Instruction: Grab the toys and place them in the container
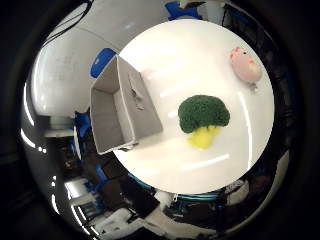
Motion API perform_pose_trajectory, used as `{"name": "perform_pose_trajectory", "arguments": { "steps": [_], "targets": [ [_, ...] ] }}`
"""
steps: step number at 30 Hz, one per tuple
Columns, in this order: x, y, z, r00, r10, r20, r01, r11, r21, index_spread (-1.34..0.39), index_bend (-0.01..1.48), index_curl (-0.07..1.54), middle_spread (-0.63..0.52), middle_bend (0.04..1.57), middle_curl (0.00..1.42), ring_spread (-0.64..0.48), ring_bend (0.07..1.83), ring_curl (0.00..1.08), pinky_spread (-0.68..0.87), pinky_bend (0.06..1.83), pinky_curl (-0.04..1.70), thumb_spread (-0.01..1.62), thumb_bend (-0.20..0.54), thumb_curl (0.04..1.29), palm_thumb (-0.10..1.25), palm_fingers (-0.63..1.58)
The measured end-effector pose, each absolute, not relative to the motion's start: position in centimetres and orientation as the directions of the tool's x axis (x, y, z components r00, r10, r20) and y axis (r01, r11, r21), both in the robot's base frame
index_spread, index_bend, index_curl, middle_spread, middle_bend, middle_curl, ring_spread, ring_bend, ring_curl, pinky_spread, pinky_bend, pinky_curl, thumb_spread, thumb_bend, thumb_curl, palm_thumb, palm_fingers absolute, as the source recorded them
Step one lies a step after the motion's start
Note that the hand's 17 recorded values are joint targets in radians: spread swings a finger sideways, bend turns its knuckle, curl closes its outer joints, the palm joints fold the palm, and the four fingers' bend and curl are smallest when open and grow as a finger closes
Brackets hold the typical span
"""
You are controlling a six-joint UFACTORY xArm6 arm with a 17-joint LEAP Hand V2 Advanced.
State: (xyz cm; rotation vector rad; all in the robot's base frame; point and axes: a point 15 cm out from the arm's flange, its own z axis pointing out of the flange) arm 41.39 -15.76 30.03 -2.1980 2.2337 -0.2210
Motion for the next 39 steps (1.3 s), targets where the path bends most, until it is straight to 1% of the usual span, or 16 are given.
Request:
{"name": "perform_pose_trajectory", "arguments": {
  "steps": [7,13,19,29,34,39],
  "targets": [
    [44.5,-15.6,25.1,-0.011,-0.996,0.088,-0.996,0.004,-0.087,-0.36,0.16,0.26,0.11,0.19,0.31,0.24,0.27,0.27,0.44,0.49,0.30,1.01,-0.025,0.27,0.22,0.02],
    [44.7,-14.1,23.4,0.000,-0.997,0.078,-0.998,-0.005,-0.060,-0.36,0.16,0.26,0.11,0.19,0.31,0.24,0.27,0.27,0.44,0.49,0.31,1.01,-0.026,0.27,0.23,0.02],
    [45.6,-13.3,21.9,0.014,-0.997,0.076,-0.998,-0.019,-0.058,-0.36,0.16,0.27,0.11,0.19,0.31,0.24,0.27,0.27,0.44,0.49,0.31,1.02,-0.026,0.27,0.23,0.02],
    [45.6,-12.3,20.3,0.027,-0.997,0.069,-0.999,-0.029,-0.027,-0.35,0.16,0.26,0.12,0.19,0.31,0.26,0.29,0.27,0.46,0.49,0.31,1.02,-0.027,0.27,0.23,0.03],
    [43.5,-11.8,17.8,0.031,-0.998,0.052,-0.999,-0.029,0.031,-0.34,0.16,0.26,0.12,0.19,0.31,0.26,0.29,0.27,0.46,0.50,0.31,1.02,-0.025,0.27,0.23,0.03],
    [43.0,-11.8,17.5,0.028,-0.998,0.049,-0.999,-0.026,0.040,-0.34,0.15,0.26,0.15,0.20,0.32,0.27,0.29,0.27,0.46,0.50,0.31,1.02,-0.026,0.27,0.23,0.04]
  ]
}}
